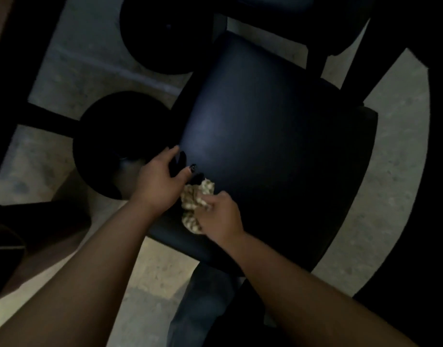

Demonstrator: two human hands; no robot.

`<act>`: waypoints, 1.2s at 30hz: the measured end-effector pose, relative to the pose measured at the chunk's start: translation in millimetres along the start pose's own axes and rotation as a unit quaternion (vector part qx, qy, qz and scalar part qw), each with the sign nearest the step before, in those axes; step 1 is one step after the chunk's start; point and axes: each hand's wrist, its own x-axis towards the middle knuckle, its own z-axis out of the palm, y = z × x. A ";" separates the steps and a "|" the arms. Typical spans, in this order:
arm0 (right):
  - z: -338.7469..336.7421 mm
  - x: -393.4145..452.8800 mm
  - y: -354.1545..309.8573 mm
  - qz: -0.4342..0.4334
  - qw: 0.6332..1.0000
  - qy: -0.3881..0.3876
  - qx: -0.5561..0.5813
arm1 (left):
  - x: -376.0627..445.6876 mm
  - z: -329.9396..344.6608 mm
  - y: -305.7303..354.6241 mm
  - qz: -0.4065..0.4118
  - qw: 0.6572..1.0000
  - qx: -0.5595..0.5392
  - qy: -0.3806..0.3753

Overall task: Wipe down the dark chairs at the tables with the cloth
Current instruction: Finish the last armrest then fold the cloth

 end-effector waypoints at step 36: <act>-307.1 -418.1 -191.6 -0.331 0.928 0.043 0.164 | -373.8 -223.6 306.4 0.221 0.780 -0.569 0.134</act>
